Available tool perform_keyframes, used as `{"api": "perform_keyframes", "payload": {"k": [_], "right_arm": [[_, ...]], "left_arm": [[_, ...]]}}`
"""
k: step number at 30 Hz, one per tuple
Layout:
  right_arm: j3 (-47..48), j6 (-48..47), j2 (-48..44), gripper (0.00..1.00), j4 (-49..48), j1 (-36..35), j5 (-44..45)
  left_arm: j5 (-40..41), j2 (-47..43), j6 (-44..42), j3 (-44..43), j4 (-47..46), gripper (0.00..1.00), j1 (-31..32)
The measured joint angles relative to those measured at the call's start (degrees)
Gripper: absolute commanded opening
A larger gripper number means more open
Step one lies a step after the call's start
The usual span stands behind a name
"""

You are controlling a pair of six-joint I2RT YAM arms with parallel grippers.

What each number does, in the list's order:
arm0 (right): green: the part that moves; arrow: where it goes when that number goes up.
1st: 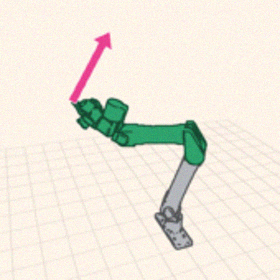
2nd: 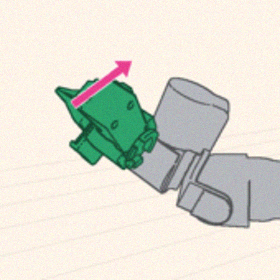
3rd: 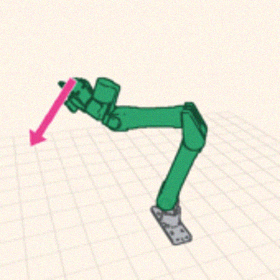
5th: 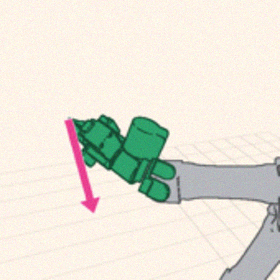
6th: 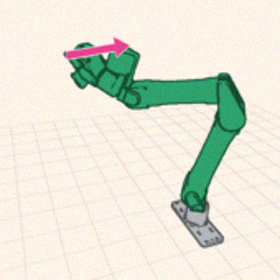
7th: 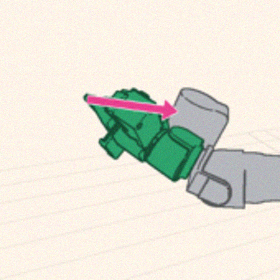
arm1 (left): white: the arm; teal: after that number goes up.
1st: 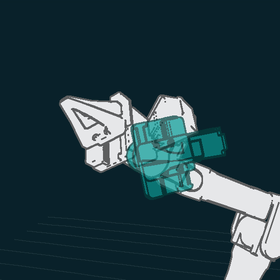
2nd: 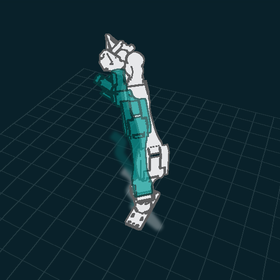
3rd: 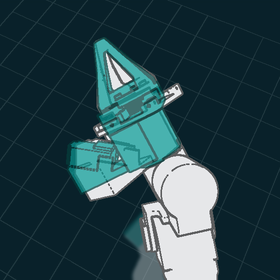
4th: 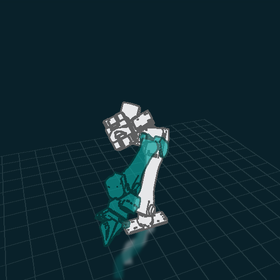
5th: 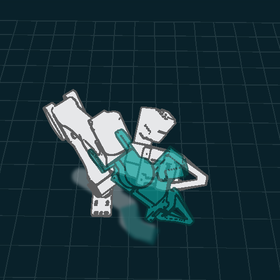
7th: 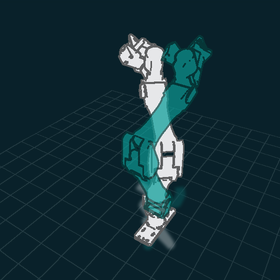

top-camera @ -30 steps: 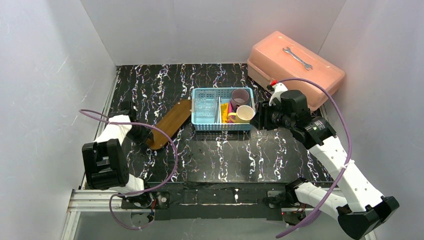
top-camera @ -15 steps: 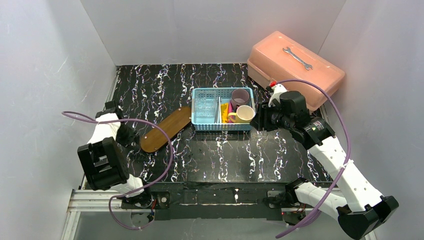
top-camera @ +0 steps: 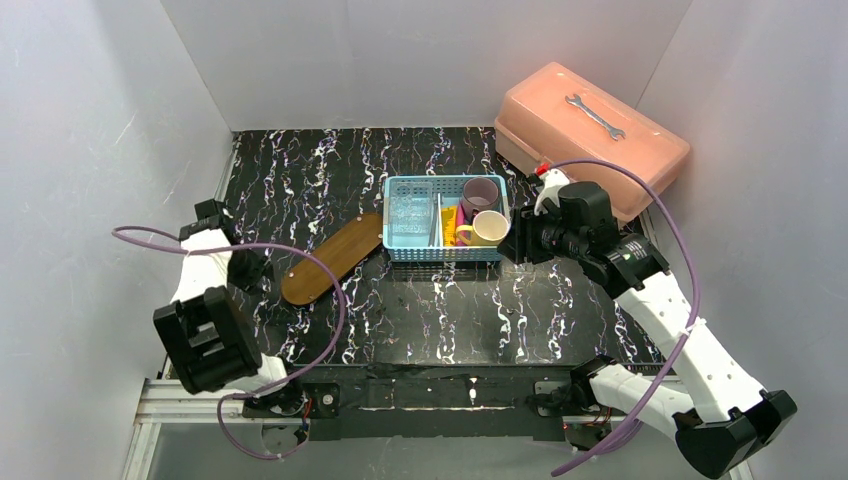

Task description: Prepare toiletry sets of a toothbrush and toothpaste on the tray

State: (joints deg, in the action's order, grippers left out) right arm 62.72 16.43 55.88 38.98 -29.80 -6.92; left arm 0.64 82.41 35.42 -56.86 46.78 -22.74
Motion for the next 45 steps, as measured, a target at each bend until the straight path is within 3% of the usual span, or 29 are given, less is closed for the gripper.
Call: {"api": "perform_keyframes", "payload": {"k": [9, 23, 33, 45], "right_arm": [[0.0, -0.07, 1.95, 0.52, -0.37, -2.62, -1.18], [-1.53, 1.97, 3.1, 0.52, -3.15, -8.61, 0.63], [-3.65, 3.15, 3.15, 0.52, -3.56, -9.86, 1.62], [-4.5, 3.74, 3.1, 0.52, -4.0, -10.56, 2.69]], "left_arm": [[-4.24, -10.82, 0.57, -0.76, 1.66, 0.5, 6.75], [-7.34, -11.32, 8.68, -3.61, 0.83, 0.54, 23.89], [-9.05, -6.58, 14.64, 1.55, -6.21, 0.55, 35.34], [-7.23, 1.64, 17.64, 3.91, -12.35, 0.57, 38.88]]}}
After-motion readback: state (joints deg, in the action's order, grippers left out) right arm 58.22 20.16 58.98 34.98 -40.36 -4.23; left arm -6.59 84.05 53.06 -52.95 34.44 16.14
